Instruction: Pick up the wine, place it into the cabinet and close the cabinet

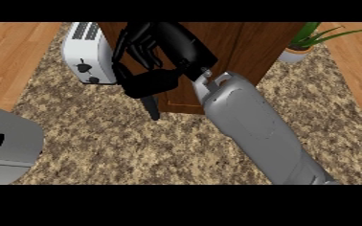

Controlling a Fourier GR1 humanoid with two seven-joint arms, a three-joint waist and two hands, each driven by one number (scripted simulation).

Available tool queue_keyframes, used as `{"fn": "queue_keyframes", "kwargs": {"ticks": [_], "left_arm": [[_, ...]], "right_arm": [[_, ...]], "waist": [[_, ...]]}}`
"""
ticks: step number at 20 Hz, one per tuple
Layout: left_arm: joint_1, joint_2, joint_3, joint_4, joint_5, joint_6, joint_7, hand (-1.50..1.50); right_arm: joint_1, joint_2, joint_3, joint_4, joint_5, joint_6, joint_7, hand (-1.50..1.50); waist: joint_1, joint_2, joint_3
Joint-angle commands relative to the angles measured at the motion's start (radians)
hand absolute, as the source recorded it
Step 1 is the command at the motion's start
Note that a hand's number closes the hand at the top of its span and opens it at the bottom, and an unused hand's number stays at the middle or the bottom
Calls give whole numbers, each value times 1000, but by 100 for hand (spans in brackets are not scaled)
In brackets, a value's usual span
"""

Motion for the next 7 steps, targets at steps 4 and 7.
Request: {"fn": "queue_keyframes", "kwargs": {"ticks": [4, 7], "left_arm": [[-82, -46, -84, 27, -61, 62, 12, -150], [-113, -59, -96, 41, -73, 83, 19, -150]], "right_arm": [[-35, -127, -128, 157, 25, -2, -48, 150], [-53, -111, -132, 182, 27, -16, -59, 150]], "waist": [[-20, 40, 16], [-12, 39, 16]]}}
